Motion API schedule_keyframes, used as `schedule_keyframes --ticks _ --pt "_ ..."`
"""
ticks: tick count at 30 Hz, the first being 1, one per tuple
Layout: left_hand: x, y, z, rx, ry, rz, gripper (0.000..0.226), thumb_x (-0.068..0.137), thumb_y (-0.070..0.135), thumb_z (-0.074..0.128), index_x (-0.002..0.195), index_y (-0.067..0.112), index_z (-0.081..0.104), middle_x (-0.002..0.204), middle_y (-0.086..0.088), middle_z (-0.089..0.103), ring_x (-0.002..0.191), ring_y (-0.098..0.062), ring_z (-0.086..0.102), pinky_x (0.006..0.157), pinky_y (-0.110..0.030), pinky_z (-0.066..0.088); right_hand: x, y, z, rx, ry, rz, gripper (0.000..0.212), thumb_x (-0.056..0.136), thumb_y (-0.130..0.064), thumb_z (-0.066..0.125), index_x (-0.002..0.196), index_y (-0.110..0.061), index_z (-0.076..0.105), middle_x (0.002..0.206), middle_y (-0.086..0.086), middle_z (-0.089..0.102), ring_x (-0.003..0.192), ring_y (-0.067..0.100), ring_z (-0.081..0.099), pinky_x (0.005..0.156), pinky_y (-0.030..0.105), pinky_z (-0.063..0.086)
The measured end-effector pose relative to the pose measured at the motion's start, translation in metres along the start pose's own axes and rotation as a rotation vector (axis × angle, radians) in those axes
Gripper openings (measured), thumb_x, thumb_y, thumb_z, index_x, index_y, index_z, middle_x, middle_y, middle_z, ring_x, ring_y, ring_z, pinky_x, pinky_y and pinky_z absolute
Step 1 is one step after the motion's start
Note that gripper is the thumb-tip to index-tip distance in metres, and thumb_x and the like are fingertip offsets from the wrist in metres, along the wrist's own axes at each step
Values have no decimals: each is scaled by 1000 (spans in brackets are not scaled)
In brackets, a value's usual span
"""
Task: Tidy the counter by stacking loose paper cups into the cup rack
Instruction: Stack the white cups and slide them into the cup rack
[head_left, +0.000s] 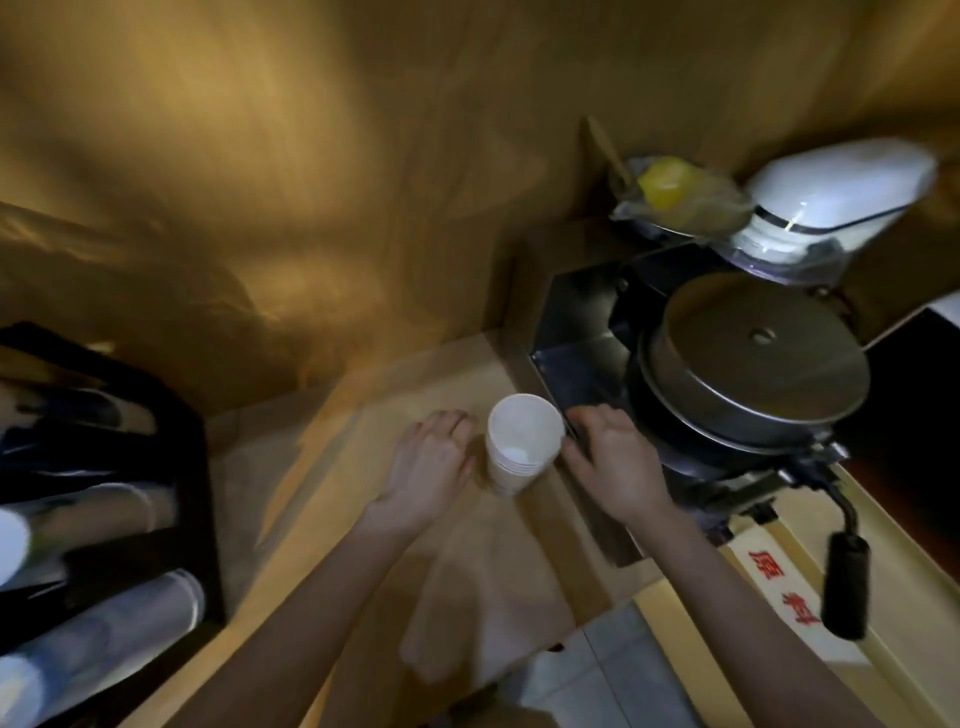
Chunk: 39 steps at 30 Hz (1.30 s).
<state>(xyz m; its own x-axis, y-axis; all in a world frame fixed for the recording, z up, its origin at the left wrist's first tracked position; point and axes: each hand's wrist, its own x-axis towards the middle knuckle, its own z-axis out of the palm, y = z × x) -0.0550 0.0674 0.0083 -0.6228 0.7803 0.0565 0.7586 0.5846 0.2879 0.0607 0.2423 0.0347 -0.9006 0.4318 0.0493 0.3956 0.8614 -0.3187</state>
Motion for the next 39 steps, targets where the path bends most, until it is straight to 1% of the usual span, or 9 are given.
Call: schedule_keyframes --ticks 4,7,12,15,20,23,28,36,39 --pt "9 14 19 -39 -138 -99 64 80 24 60 136 11 33 142 -8 41 132 -25 36 103 -35 33 -1 10 15 152 -198 134 50 93 -36 44 136 -11 36 131 16 53 121 33 49 94 41 44" --pt "13 19 26 -247 -195 -190 74 74 23 66 137 8 31 141 -13 43 130 -29 39 105 -35 34 2 7 23 494 -271 246 43 94 -32 46 131 -9 44 124 16 60 113 31 56 93 37 44" --pt "16 29 23 -576 -208 -343 73 71 11 69 135 7 35 130 -18 55 113 -34 56 93 -39 48 11 -2 27 919 -268 457 27 90 -9 50 115 1 53 100 16 60 76 25 59 60 28 52" --pt "16 32 9 -755 -136 -415 61 77 4 64 132 8 40 127 -15 57 106 -32 60 83 -30 48 17 -5 25 1012 -253 478 29 88 -1 46 116 3 51 93 18 59 59 22 58 47 20 51" --pt "6 23 -28 -1388 33 -813 31 91 22 48 118 7 50 123 -23 58 86 -29 67 74 -34 54 25 -24 12 1067 -125 339 36 87 -3 51 122 -9 52 94 -2 60 76 16 63 67 30 58" --pt "-2 5 -45 -1784 -188 -999 63 85 53 46 123 3 44 114 -26 62 73 -33 72 62 -38 60 21 -41 10 976 -39 167 46 84 -10 56 128 -19 49 117 0 60 105 19 59 90 43 54" --pt "-17 -9 -60 -1934 -310 -916 85 59 65 58 123 10 50 103 -17 68 82 -34 70 64 -41 61 7 -64 14 890 -50 -150 48 86 -9 54 131 -22 42 129 0 54 106 15 60 88 25 52" --pt "-49 -22 -66 -1838 148 -693 61 66 17 75 122 12 52 105 -5 68 80 -13 71 77 -30 57 14 -85 5 1144 -173 -81 32 77 -17 53 109 -20 57 113 3 63 110 20 59 92 26 45" --pt "-61 -27 -76 -1679 305 -581 77 56 15 78 126 15 49 103 1 71 92 -11 68 81 -27 57 23 -101 -6 1217 -239 -22 24 91 -19 53 115 -20 55 121 8 61 114 22 58 85 21 46"
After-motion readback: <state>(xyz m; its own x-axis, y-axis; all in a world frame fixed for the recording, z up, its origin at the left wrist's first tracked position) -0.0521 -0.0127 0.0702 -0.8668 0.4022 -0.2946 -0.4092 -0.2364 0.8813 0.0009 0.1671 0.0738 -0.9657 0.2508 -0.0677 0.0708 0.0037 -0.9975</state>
